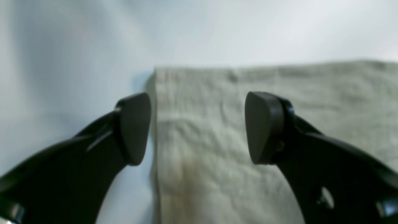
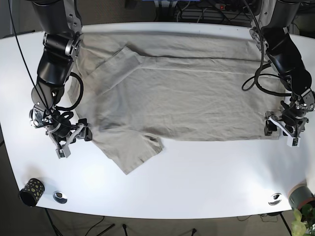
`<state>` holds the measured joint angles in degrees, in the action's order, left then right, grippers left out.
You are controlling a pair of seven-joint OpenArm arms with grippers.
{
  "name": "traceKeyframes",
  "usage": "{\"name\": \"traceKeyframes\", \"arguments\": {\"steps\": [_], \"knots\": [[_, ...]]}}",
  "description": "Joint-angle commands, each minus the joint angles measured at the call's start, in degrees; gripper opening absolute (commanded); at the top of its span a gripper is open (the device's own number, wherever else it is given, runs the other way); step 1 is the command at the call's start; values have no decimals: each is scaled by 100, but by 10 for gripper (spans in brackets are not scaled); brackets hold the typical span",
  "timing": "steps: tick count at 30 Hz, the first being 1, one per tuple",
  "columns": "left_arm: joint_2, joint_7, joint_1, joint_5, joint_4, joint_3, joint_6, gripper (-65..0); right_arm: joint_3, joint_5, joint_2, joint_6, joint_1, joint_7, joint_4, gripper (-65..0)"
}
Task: Fold the T-shirt properly
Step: 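Grasp the shirt's hem corners with both grippers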
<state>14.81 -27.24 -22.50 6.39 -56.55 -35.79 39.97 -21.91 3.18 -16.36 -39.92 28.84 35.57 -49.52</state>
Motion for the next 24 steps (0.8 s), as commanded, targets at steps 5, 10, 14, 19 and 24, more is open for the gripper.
{"name": "traceKeyframes", "arguments": {"steps": [5, 10, 14, 19, 24], "knots": [[115, 320, -119, -90, -2, -3, -194, -217, 156, 82, -206, -8, 426, -704, 780, -241], [255, 311, -128, -107, 16, -12, -247, -215, 226, 82, -188, -8, 408, -810, 1000, -241], [282, 311, -137, -116, 16, -21, -247, -212, 226, 126, -171, -8, 268, -810, 991, -241], [282, 320, -137, -116, 77, -21, -256, -211, 226, 91, 40, -8, 206, -784, 965, -241], [422, 338, -198, -116, 543, -12, -256, -211, 226, 100, 120, -8, 206, -775, 965, -243]]}}
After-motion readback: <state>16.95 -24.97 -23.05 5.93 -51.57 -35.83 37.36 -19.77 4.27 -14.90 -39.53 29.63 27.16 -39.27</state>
